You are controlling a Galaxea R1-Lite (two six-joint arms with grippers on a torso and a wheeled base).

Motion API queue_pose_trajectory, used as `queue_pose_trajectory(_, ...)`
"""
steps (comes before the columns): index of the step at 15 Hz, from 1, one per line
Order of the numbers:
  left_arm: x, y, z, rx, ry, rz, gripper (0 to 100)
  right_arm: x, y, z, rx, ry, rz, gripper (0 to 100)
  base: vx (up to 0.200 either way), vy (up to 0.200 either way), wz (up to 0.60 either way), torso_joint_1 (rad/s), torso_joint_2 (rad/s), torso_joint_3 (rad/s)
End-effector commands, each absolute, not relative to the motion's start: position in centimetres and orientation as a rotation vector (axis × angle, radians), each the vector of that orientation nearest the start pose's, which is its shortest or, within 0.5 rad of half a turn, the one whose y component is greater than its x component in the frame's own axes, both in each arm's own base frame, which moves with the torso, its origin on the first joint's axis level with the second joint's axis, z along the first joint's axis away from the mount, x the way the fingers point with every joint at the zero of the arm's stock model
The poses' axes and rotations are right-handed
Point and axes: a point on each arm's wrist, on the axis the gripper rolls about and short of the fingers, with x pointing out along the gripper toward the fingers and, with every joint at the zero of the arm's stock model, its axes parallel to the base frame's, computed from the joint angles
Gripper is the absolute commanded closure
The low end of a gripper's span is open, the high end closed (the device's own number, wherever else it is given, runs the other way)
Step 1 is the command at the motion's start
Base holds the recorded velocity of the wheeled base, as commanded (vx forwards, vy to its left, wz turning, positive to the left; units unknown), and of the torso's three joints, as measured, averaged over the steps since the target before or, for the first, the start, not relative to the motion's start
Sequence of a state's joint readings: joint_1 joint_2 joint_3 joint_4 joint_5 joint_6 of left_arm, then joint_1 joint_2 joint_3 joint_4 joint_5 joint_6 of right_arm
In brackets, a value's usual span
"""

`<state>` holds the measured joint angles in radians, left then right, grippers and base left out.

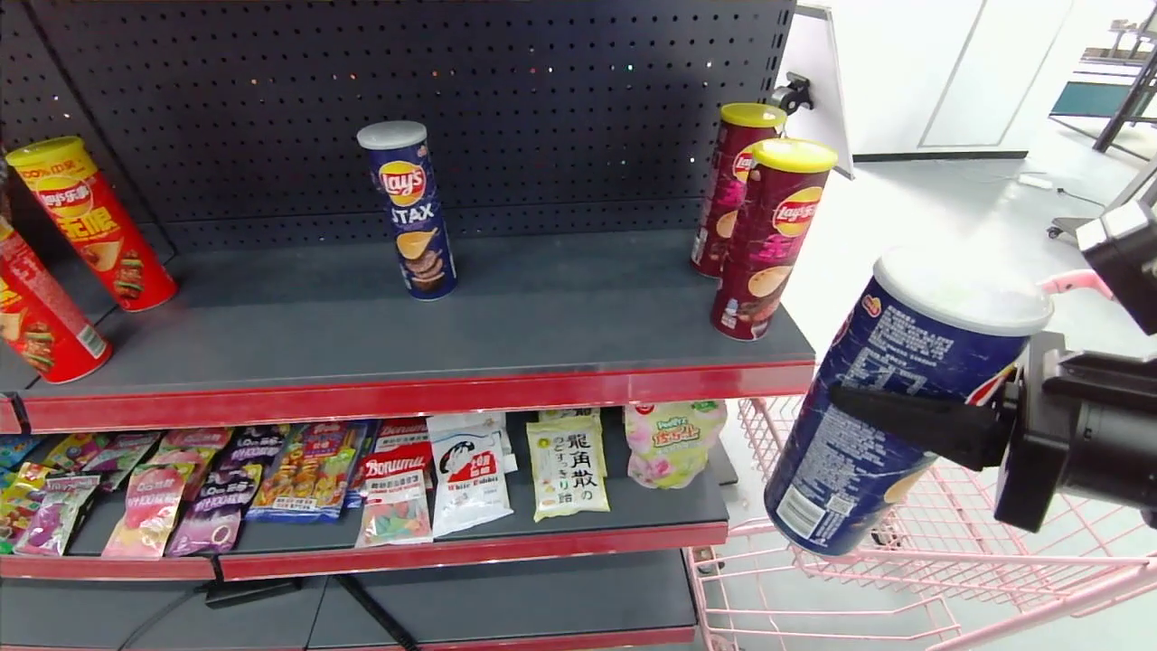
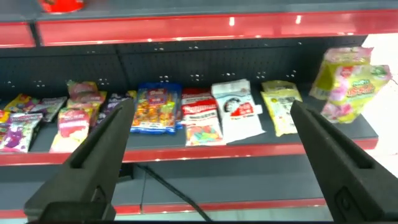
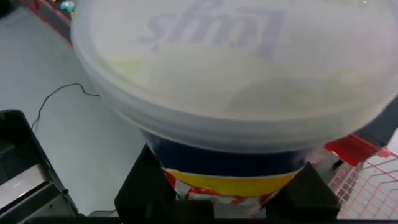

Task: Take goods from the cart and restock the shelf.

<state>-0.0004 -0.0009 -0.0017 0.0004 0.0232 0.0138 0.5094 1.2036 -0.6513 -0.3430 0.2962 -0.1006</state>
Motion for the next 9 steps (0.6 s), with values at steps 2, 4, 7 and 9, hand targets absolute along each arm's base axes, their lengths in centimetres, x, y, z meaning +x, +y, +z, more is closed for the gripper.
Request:
queue_pose_trajectory(2,-2.29,0.05,7.59,0.014,-0.001,0.023,0,15.22,9.63,23.12,-0.12,0.173,0.831,100,0.0,0.2,0.0,0.0,0.0,0.007)
queue_pose_trajectory(4,-2.29,0.05,7.59,0.014,-0.001,0.023,0,15.22,9.63,23.12,-0.12,0.173,0.831,100,0.0,0.2,0.0,0.0,0.0,0.007)
queue_pose_trajectory(7,-2.29,0.05,7.59,0.014,-0.001,0.023,0,15.25,9.65,23.09,-0.12,0.175,0.831,100,0.0,0.2,0.0,0.004,0.0,0.006)
queue_pose_trajectory(9,-2.29,0.05,7.59,0.014,-0.001,0.023,0,15.3,9.68,23.15,-0.12,0.173,0.831,100,0.0,0.2,0.0,0.002,0.0,0.002)
